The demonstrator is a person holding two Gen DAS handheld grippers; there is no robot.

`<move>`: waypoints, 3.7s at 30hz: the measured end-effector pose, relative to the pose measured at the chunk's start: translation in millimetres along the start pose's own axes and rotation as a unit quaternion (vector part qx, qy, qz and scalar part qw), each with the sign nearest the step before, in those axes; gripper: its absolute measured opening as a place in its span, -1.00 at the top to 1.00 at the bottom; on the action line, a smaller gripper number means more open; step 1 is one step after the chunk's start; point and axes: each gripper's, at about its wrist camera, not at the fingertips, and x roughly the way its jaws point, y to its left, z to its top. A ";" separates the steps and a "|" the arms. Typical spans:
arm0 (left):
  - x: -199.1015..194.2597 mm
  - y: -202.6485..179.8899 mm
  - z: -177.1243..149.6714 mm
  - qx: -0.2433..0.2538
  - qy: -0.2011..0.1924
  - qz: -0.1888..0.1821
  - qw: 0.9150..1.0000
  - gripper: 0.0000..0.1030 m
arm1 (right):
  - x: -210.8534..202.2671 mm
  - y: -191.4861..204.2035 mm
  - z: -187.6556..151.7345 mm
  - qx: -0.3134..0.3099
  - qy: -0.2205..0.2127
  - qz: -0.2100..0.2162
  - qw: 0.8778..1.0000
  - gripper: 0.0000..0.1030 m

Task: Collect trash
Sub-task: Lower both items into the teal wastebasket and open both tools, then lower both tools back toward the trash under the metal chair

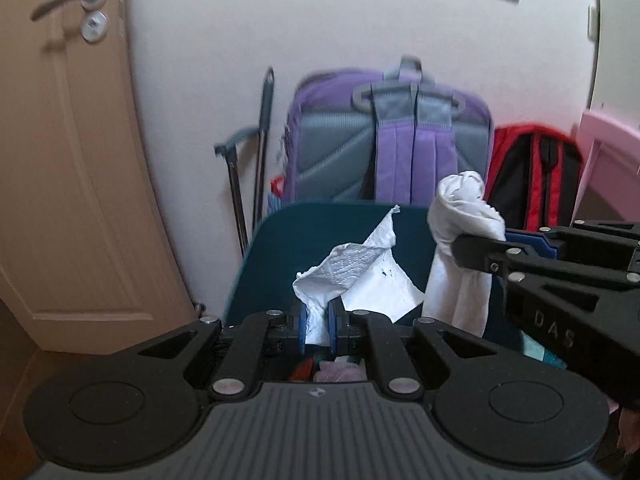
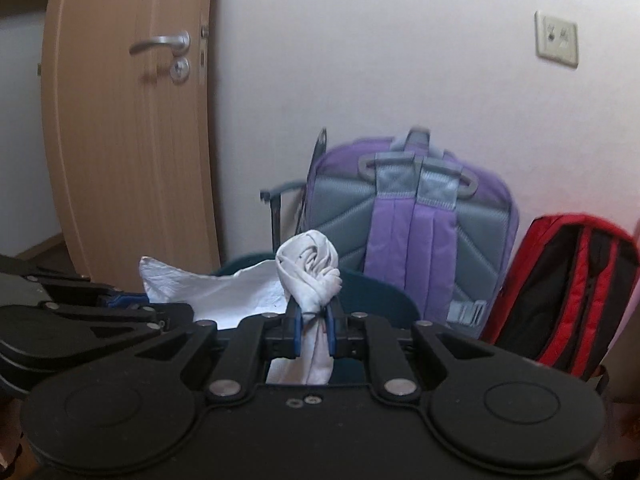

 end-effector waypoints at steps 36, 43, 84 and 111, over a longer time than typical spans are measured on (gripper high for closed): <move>32.6 -15.7 1.5 0.030 0.086 -0.017 0.996 -0.17 | 7.7 -16.9 -20.9 -0.010 0.085 0.019 0.996 0.21; -9.9 -24.3 0.0 0.035 0.070 -0.024 0.997 -0.25 | -42.0 -15.4 -15.5 -0.003 0.064 0.033 0.997 0.17; -20.5 50.5 -234.4 -0.011 0.114 -0.063 0.991 -0.89 | -48.0 67.0 -221.9 0.009 0.208 0.127 0.970 0.04; 258.0 83.5 -451.2 0.140 0.241 -0.074 0.958 -0.89 | 224.9 67.6 -489.6 0.341 0.443 0.044 0.828 0.06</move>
